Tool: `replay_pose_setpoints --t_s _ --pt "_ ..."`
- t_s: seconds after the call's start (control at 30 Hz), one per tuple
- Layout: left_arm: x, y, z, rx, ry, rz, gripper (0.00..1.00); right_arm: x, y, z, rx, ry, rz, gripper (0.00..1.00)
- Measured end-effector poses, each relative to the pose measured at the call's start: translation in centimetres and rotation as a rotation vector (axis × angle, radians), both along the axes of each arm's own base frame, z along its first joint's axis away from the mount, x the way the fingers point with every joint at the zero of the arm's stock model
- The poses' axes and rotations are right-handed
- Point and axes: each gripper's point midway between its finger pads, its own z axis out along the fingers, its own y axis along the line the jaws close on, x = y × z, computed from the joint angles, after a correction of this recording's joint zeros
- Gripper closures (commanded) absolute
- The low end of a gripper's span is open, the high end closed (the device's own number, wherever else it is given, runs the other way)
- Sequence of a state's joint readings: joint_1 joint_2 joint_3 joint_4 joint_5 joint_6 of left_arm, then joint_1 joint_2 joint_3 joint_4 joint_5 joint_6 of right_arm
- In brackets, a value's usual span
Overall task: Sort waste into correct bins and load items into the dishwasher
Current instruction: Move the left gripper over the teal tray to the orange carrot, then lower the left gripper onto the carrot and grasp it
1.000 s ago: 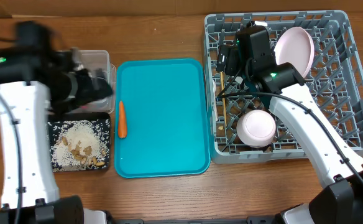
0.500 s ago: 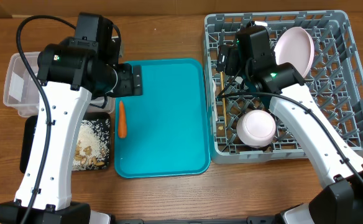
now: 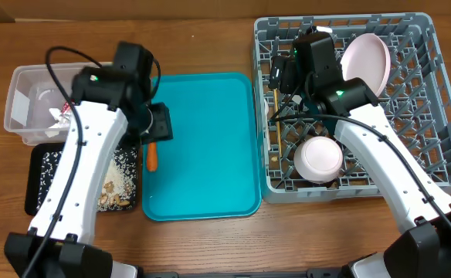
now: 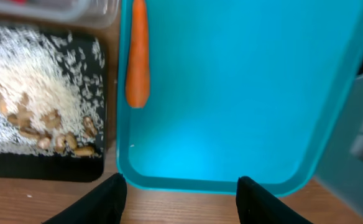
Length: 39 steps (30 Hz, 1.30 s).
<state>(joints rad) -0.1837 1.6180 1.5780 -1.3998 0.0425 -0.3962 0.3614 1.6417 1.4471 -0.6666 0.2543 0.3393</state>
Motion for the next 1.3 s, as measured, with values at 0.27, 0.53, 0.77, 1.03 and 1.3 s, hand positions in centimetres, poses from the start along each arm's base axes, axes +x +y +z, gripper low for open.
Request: replay_pose_setpoints --t_s 0.27,0.53,0.77,1.03,1.3 --pt "0.2 0.2 -4.5 0.010 0.016 0.052 0.42 0.0 0.0 0.0 0.001 -0.001 0.000 0.00" --pt "0.3 0.5 -7.8 0.023 0.006 0.073 0.42 0.0 0.0 0.0 0.000 0.000 0.000 0.00" --pt "0.0 1.8 -9.6 0.092 0.000 0.085 0.41 0.0 0.0 0.0 0.000 0.000 0.000 0.00" --pt "1.1 2.3 -10.2 0.123 -0.058 0.094 0.44 0.0 0.0 0.0 0.001 0.000 0.000 0.00" --pt "0.6 2.5 -11.7 0.134 -0.053 0.089 0.44 0.0 0.0 0.0 0.000 0.000 0.000 0.00"
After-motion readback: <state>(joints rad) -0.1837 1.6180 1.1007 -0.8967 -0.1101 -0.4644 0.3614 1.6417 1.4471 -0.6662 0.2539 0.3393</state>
